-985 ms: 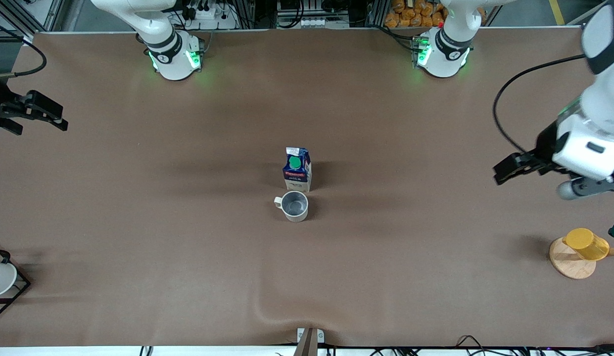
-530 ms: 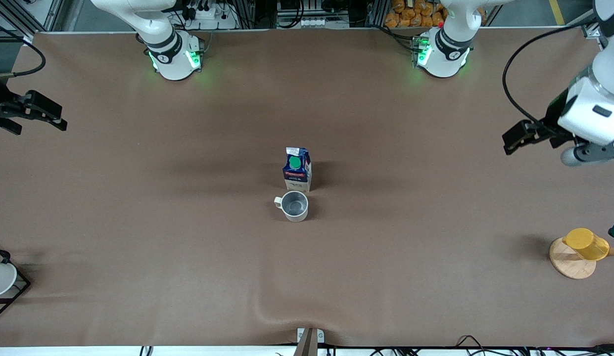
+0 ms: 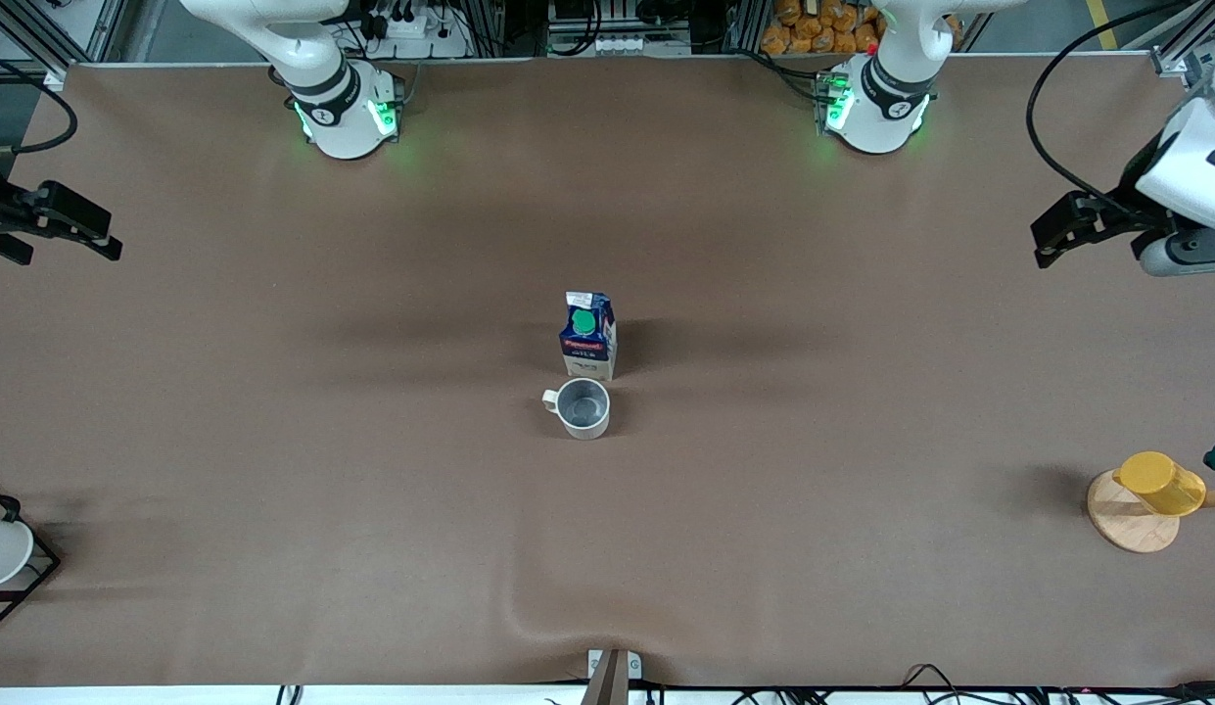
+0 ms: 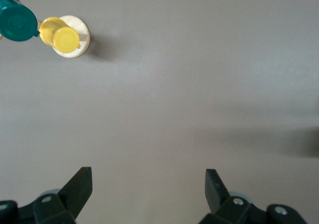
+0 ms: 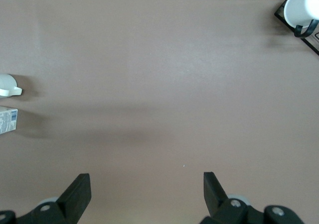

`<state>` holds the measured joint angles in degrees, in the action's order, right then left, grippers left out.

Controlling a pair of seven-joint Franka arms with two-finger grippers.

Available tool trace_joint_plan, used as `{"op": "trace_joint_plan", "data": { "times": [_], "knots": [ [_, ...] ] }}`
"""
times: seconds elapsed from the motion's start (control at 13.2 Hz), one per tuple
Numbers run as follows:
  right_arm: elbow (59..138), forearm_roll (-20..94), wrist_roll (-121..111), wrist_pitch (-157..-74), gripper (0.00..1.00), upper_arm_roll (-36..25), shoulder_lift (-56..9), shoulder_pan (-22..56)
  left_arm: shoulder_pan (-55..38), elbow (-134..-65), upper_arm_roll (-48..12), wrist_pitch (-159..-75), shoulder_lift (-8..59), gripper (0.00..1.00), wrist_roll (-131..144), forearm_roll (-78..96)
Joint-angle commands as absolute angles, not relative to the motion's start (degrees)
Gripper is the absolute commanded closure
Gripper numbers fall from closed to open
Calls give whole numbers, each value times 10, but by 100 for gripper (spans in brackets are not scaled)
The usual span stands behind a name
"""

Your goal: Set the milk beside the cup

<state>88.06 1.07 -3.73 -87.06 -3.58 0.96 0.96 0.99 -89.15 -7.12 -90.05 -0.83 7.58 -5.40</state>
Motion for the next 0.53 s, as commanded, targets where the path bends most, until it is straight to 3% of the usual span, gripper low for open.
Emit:
{"op": "trace_joint_plan", "data": {
  "times": [0.0,0.45],
  "knots": [
    [875,11,-21,-861,0,-27,15,0,3,-907,-50,-916,-17,0,32,-49],
    [875,11,-21,-861,0,-27,15,0,4,-904,-50,-916,-16,0,40,-49]
  ]
}}
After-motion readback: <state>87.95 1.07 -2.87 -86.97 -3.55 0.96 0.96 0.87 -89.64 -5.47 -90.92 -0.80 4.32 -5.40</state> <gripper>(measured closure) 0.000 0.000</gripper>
